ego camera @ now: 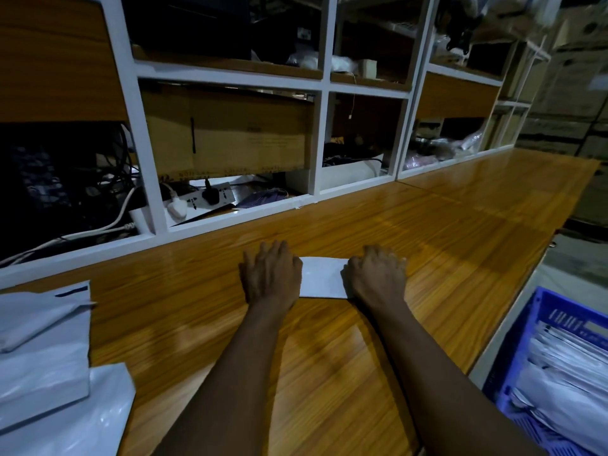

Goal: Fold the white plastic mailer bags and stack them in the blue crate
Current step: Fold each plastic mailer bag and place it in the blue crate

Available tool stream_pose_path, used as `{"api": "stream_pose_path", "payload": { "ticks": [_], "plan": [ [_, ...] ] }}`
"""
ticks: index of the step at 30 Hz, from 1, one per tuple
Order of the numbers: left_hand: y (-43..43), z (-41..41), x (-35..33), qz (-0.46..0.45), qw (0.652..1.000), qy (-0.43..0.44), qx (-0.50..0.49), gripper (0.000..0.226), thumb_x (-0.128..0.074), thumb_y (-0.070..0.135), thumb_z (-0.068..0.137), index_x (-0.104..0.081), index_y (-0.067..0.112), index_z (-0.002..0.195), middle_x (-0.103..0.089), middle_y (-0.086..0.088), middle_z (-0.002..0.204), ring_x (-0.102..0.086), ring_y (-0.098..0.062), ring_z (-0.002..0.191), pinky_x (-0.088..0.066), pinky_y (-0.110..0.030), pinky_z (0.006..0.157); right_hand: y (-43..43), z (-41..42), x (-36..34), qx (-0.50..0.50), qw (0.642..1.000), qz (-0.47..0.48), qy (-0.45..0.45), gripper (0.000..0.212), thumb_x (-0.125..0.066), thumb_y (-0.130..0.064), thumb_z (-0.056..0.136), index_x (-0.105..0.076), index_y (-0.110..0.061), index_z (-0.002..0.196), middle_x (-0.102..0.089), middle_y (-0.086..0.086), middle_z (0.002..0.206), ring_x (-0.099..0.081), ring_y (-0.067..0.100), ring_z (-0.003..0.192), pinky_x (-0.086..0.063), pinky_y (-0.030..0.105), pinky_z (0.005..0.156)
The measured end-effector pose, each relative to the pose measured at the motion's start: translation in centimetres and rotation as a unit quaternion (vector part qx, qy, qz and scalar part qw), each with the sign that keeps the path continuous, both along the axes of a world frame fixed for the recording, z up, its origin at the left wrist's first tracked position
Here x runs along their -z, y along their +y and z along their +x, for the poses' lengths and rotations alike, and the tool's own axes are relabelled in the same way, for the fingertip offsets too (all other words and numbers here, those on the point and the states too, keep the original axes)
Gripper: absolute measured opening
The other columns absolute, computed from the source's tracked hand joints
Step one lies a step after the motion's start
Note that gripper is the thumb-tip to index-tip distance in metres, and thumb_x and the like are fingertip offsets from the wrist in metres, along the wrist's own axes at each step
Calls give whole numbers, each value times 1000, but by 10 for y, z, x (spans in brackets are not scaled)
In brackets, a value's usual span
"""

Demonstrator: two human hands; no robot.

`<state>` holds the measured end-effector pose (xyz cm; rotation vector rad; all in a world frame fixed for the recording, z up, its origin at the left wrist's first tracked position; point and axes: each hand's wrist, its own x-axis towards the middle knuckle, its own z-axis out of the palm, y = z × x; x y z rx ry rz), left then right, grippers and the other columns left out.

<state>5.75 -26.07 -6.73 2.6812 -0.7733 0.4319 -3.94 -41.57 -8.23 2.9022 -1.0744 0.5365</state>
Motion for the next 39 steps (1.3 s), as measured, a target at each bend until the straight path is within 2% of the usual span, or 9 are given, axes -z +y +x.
{"api": "stream_pose_path", "payload": {
  "ticks": [3,6,9,12,19,27,32,35,39],
  "plan": [
    [0,-4,2,15,988,-62,139,45,-34,29,107,-36,17,150,-38,-1,156,-31,-16,144,-12,-39,121,15,-6,-10,-200,975,3,-97,30,-49,-28,101,-63,-4,113,-64,16,113,-59,35,102,-43,40,82],
    [-1,-3,2,6,977,30,211,44,-39,33,106,-45,15,146,-47,-5,150,-42,-19,137,-28,-33,113,19,-4,-9,-274,960,20,-62,32,-38,-33,102,-61,-13,110,-66,7,106,-61,27,100,-40,37,81],
    [0,2,4,27,968,98,228,52,-40,45,104,-40,19,149,-38,-2,156,-33,-17,143,-21,-34,116,8,1,-1,-263,964,-13,46,66,-15,-47,98,-41,-12,148,-44,10,152,-38,30,141,-30,55,110],
    [3,7,6,47,966,109,229,57,-37,52,102,-34,26,153,-32,3,159,-27,-15,146,-17,-38,119,2,-2,-3,-273,956,-37,101,60,-24,-43,104,-24,-13,156,-25,10,162,-22,33,149,-20,57,115],
    [13,16,2,95,964,135,210,69,-39,72,91,-26,42,152,-21,12,162,-16,-21,149,-15,-49,119,-3,-3,-16,-247,958,34,144,66,-29,-58,102,-13,-28,158,-13,-3,166,-11,21,152,-11,52,120],
    [22,12,-5,127,966,159,157,89,-39,86,78,-18,44,153,-12,6,165,-7,-28,151,-7,-47,121,-8,-12,-18,-219,961,49,164,84,-32,-77,90,-11,-31,158,-13,1,165,-12,31,150,-9,58,118],
    [28,7,-6,126,971,166,120,99,-39,92,71,-14,43,154,-8,3,166,-5,-27,151,-8,-49,121,-11,-24,-16,-171,969,73,165,108,-21,-94,68,-7,-34,157,-9,1,166,-9,35,150,-8,58,119],
    [34,1,-4,119,972,176,96,106,-34,95,68,-7,42,156,0,-1,166,2,-26,152,-3,-52,121,-6,-36,-10,-152,978,73,126,100,-21,-92,77,-7,-34,157,-7,2,166,-7,32,151,-6,59,117],
    [45,-16,1,140,979,120,90,91,-21,83,86,8,33,157,16,-4,164,15,-25,151,8,-54,119,4,-57,-4,-175,979,17,105,101,18,-82,78,-24,-30,153,-14,15,164,-11,41,149,-16,65,113]
  ]
}}
